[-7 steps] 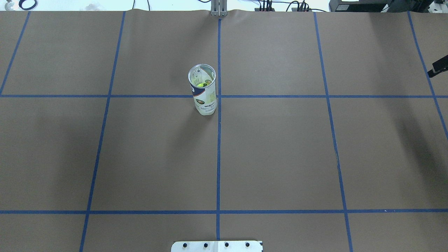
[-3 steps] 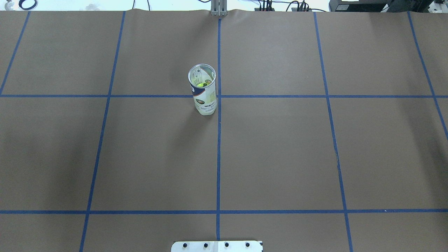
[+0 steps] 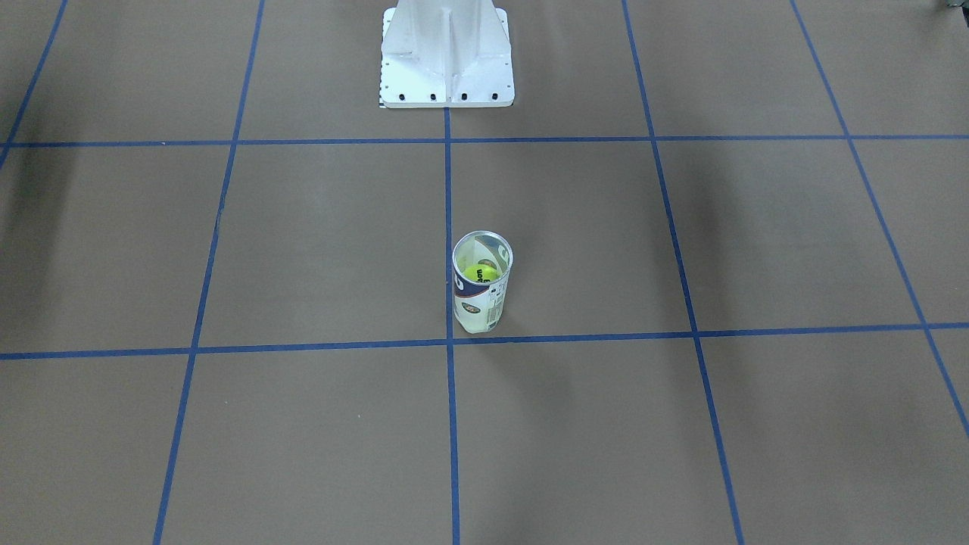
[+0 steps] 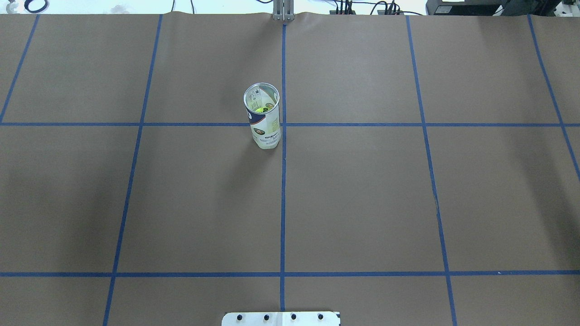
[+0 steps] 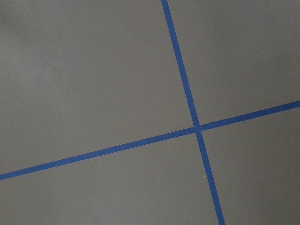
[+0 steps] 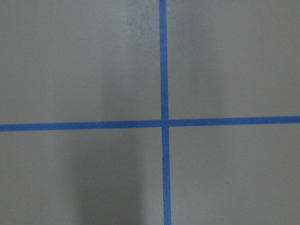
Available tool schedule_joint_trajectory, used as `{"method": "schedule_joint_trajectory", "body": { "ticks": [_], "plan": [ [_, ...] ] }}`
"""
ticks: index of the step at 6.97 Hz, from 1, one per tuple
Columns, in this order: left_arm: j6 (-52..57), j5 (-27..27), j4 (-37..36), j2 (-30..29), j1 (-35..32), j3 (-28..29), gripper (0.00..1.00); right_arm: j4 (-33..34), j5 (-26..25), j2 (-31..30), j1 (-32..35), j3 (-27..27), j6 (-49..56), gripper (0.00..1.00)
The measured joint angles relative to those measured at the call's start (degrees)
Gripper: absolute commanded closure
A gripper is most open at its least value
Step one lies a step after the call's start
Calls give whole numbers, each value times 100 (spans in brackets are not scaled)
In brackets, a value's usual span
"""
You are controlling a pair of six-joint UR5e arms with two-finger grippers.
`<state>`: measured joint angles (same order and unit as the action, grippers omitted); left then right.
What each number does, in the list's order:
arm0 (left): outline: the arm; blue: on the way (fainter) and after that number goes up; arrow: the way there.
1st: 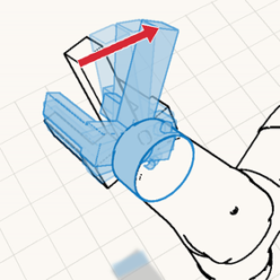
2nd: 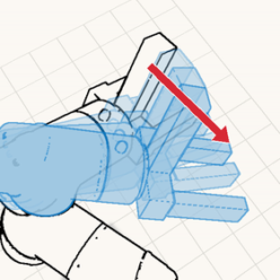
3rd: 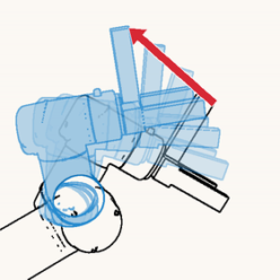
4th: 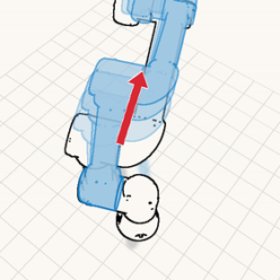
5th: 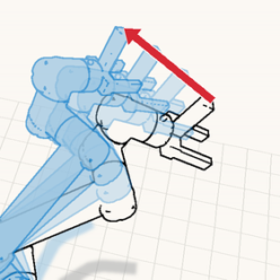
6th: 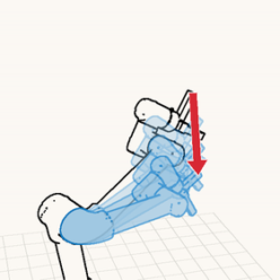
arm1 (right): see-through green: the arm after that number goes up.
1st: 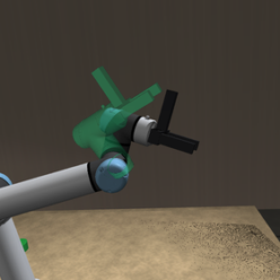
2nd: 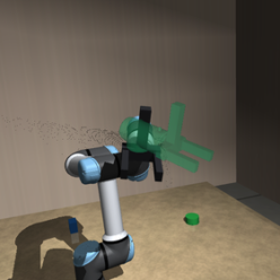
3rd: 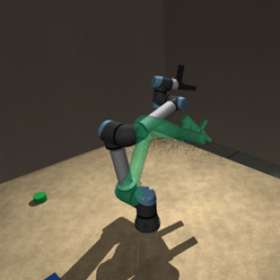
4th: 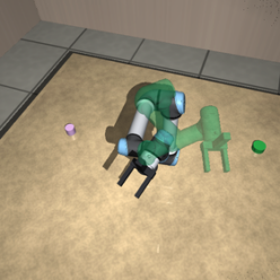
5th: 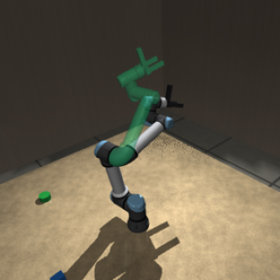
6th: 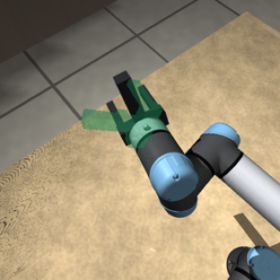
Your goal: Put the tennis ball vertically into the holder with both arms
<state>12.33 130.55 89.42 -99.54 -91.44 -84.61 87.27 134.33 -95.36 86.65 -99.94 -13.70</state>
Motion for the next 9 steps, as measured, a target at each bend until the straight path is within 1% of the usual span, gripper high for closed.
{"method": "schedule_joint_trajectory", "body": {
  "ticks": [1,2,4,6,8,9],
  "plan": [
    [-357,8,-24,-30,11,-107,0,207,-16,-4,36,-185,10,0],
    [-628,81,-38,-36,16,-186,0,289,-17,29,53,-250,14,0],
    [-817,492,-32,16,23,-230,0,321,33,96,60,-282,17,0],
    [-924,764,100,269,34,-237,0,297,116,99,62,-281,16,0],
    [-1216,852,725,624,45,-255,0,284,205,80,62,-283,11,0],
    [-1392,853,943,695,75,-264,0,282,268,61,62,-284,11,0]
  ]
}}
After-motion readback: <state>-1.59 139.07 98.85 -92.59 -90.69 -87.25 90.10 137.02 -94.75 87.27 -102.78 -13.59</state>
